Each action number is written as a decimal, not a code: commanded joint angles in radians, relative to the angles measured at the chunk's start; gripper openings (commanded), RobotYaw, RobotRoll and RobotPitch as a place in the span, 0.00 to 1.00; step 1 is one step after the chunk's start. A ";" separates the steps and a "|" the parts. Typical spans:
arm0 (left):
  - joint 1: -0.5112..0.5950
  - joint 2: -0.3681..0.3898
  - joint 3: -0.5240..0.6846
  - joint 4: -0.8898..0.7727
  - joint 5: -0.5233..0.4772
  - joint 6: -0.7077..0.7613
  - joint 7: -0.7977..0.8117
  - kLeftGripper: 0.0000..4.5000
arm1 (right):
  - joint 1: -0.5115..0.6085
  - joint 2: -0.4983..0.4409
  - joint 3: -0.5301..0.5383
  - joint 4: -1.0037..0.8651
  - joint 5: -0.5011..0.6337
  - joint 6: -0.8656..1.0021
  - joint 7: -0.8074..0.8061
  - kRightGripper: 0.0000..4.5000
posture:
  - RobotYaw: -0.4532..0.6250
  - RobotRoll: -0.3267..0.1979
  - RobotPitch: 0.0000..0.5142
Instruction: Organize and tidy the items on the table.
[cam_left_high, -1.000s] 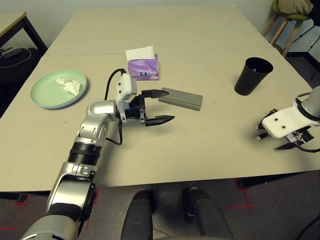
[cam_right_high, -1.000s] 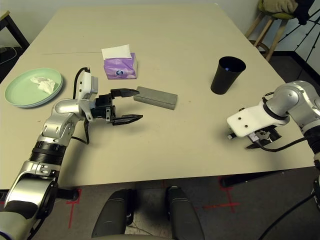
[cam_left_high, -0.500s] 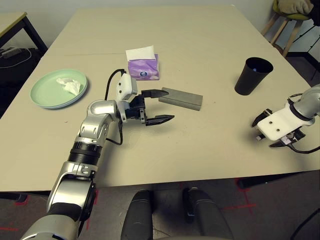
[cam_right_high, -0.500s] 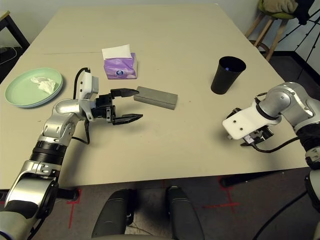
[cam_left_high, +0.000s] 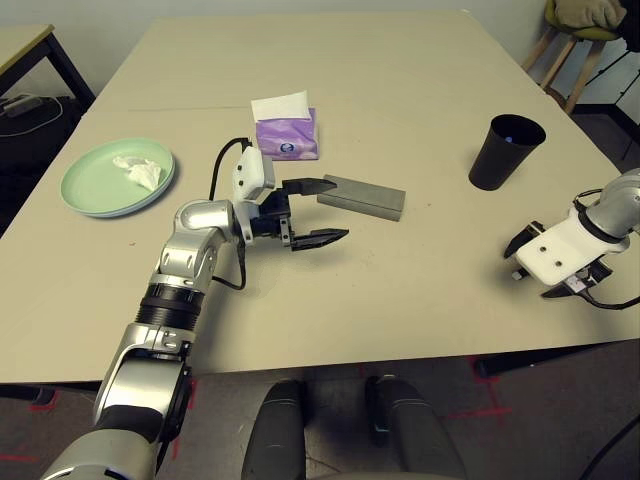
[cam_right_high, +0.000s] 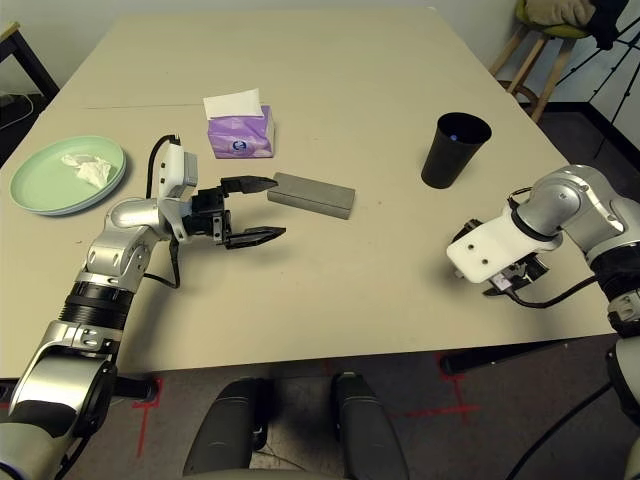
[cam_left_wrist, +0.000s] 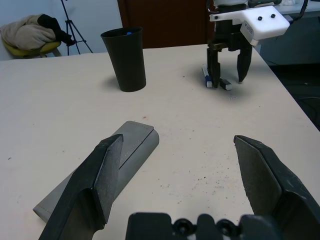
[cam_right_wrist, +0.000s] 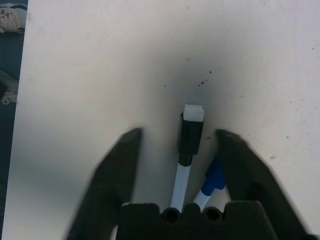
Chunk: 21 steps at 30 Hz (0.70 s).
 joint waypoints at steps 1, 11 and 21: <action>-0.008 0.000 -0.011 0.006 0.013 -0.008 -0.002 1.00 | -0.015 0.005 0.017 0.014 -0.014 -0.010 0.000 0.44 | 0.54 0.62 0.24; -0.009 0.004 -0.009 0.002 0.011 0.000 0.003 1.00 | -0.042 0.020 0.007 0.025 0.008 0.017 0.035 0.08 | 0.54 0.62 0.24; -0.011 0.010 -0.004 0.004 0.002 0.007 -0.008 1.00 | -0.020 -0.085 0.080 -0.316 0.543 0.622 0.069 0.08 | 0.54 0.62 0.23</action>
